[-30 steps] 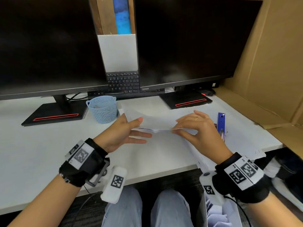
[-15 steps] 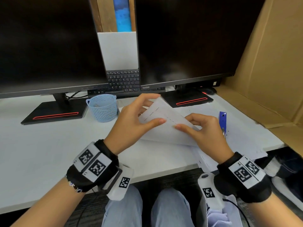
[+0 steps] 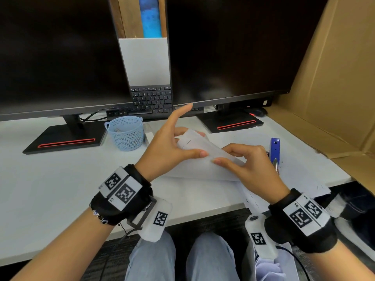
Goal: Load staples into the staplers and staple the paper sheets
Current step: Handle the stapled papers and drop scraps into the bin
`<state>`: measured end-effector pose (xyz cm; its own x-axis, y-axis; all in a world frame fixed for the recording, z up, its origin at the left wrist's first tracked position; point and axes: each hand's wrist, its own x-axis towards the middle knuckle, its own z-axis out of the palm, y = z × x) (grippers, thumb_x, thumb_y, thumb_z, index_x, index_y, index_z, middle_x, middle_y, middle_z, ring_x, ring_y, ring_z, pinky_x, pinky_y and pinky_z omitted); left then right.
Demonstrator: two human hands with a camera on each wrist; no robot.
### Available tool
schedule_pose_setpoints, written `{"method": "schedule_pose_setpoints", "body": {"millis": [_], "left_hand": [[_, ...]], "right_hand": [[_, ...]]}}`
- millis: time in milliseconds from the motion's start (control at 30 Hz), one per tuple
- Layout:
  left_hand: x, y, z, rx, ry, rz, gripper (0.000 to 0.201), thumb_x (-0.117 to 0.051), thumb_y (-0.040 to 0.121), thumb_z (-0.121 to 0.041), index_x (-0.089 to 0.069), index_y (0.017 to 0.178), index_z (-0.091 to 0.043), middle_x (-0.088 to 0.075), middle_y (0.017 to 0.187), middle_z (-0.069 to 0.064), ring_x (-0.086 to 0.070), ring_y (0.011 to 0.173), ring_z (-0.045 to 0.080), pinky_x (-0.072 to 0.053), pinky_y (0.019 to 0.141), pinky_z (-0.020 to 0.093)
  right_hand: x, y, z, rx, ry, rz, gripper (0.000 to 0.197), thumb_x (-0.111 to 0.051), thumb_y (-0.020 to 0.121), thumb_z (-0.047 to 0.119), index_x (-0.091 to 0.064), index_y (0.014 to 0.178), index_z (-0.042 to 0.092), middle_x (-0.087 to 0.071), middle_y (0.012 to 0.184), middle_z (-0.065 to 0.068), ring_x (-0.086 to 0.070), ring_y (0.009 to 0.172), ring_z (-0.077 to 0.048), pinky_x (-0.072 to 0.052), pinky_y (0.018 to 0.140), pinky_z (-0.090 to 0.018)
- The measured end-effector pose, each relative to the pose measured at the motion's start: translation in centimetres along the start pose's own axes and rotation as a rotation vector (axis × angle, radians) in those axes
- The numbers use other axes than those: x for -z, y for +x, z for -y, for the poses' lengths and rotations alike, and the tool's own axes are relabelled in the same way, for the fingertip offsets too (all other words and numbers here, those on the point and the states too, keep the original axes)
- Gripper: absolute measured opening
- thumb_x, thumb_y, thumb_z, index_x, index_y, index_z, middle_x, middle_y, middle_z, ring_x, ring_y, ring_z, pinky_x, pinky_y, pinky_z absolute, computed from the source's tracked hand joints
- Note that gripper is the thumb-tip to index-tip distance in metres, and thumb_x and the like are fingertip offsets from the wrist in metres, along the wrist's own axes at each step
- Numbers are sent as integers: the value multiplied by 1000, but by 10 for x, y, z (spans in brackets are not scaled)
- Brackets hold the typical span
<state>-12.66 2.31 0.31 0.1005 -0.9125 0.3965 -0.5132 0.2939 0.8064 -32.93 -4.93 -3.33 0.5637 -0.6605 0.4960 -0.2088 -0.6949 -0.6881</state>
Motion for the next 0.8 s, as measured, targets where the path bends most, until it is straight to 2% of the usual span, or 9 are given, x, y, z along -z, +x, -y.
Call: {"method": "schedule_pose_setpoints", "body": {"millis": [67,133,267,400,467,533,633,733,800], "left_hand": [[-2,1,-1,-15,94,32,76,-86,67,-25,-50,133,-35,-68,115,-9,-63,106,5,-47,98,26],[-4,1,-1,-18,169,34,56,-85,68,-28,-64,119,-31,-67,117,-14,-58,111,-1,-42,102,25],[-3,0,-1,-17,104,-30,33,-83,72,-24,-72,103,-24,-71,108,-11,-61,106,1,-45,100,28],[11,2,-4,-15,44,-206,21,-82,73,-22,-74,92,-18,-73,96,-7,-65,94,6,-51,87,25],[23,3,-5,-36,26,-310,19,-81,74,-20,-73,89,-12,-72,92,-4,-65,86,5,-50,78,19],[35,3,-6,-42,-4,-400,21,-80,75,-18,-70,90,-7,-71,89,-1,-63,79,1,-48,71,14],[51,5,-9,-6,-140,-472,27,-79,76,-18,-66,97,-7,-69,89,0,-65,78,5,-54,69,19],[58,5,-11,41,-262,-461,39,-76,77,-19,-62,110,-4,-70,105,8,-68,92,15,-58,77,26],[59,4,-11,45,-327,-447,45,-75,74,-22,-62,113,-4,-70,110,9,-69,95,17,-58,78,27]], "right_hand": [[0,0,0,10,-18,15,19,-69,85,30,-75,94,14,-73,87,8,-65,87,-2,-50,74,-13],[0,0,1,-2,-29,23,21,-69,84,32,-76,92,14,-73,84,6,-66,84,-3,-51,71,-15],[9,1,-4,-23,-128,92,25,-71,79,41,-74,83,16,-69,71,4,-60,69,-7,-42,59,-13],[25,3,-21,-78,-368,98,31,-74,80,38,-73,101,16,-71,86,5,-64,77,-12,-51,66,-25],[35,4,-23,-92,-385,5,30,-75,79,36,-72,101,16,-71,87,6,-65,78,-12,-51,68,-26],[43,5,-20,-86,-295,-102,22,-78,76,32,-71,93,21,-70,82,16,-66,74,-1,-53,69,-18],[47,3,-10,-75,-65,-132,19,-78,73,23,-65,84,31,-64,70,32,-65,73,10,-50,70,-6],[45,2,-7,-164,161,-48,39,-78,73,21,-69,111,18,-73,103,14,-70,95,-1,-56,82,-19],[43,2,-6,-189,276,-37,38,-74,78,16,-68,115,13,-74,109,6,-69,101,-8,-57,84,-24]]}}
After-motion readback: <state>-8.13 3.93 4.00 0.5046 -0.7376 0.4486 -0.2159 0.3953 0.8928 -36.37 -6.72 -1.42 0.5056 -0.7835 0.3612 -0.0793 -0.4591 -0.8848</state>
